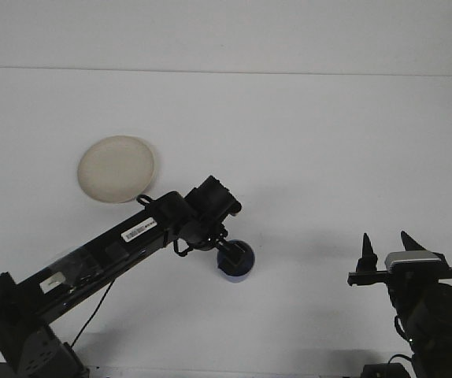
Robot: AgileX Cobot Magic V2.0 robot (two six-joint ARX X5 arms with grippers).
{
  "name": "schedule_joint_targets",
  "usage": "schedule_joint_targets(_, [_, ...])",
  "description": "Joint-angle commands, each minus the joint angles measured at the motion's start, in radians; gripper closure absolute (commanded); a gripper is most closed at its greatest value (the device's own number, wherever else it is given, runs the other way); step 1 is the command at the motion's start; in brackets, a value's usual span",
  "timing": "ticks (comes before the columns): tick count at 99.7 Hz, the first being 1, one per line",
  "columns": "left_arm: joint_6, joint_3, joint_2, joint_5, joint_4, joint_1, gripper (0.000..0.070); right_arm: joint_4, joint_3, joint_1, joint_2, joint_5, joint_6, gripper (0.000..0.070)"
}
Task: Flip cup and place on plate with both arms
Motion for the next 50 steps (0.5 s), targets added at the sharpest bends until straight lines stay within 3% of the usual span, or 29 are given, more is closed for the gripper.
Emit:
schedule_joint_targets(1, [-0.001,0.024,0.043,0.004,-0.001,-0.011,0.0117,0.010,0.003,0.001,0.005,-0.001,0.001,0.0210])
schedule_joint_targets(19, [0.002,0.024,0.091,0.004,0.000,-0.013,0.0147,0.010,0.003,0.001,0.005,-0.001,0.001,0.0210])
schedule_joint_targets(25, [0.009,0.024,0.095,0.003,0.001,-0.013,0.0271,0.010,0.003,0.002,0.005,-0.001,0.001,0.0210])
schedule_joint_targets(38, [0.021,0.024,0.095,0.003,0.004,-0.020,0.0700,0.010,0.003,0.002,0.005,-0.001,0.001,0.0210])
schedule_joint_targets(50, [0.028,0.024,0.095,0.003,0.003,-0.020,0.0691,0.010,0.003,0.002,0.005,-0.001,0.000,0.0210])
